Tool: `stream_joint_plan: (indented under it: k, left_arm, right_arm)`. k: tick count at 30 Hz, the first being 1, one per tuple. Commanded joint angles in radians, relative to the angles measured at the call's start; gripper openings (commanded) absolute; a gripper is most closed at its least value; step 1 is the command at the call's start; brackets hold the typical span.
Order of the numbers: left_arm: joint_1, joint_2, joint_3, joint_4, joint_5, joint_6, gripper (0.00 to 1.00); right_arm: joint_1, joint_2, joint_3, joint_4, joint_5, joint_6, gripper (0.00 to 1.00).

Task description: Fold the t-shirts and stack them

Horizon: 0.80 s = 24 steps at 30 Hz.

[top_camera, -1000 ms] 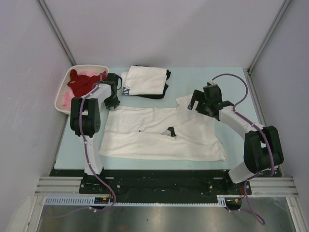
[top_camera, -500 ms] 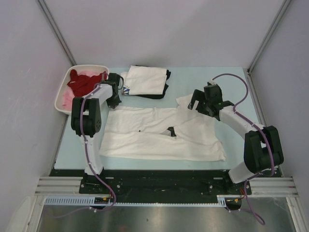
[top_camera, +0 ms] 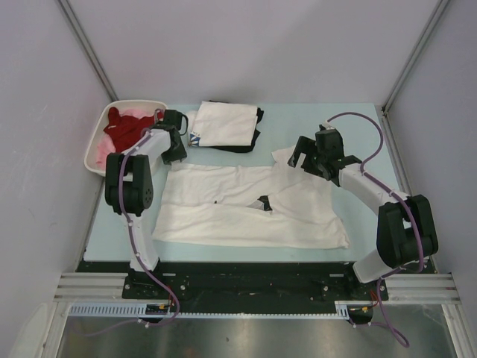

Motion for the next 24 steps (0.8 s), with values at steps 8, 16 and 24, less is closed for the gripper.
stream_joint_plan:
  k: [8,16,24]
  left_arm:
    - [0.002,0.013,-0.020,0.041,-0.021,0.007,0.53]
    - [0.014,0.070,-0.012,0.042,-0.006,0.013,0.53]
    - [0.045,0.088,-0.013,0.047,0.048,0.012,0.24]
  right_arm:
    - [0.004,-0.031,0.016,0.012,-0.007,-0.015,1.00]
    - [0.006,-0.017,0.017,0.010,-0.007,-0.024,1.00]
    - [0.006,-0.011,0.017,0.007,-0.007,-0.021,1.00]
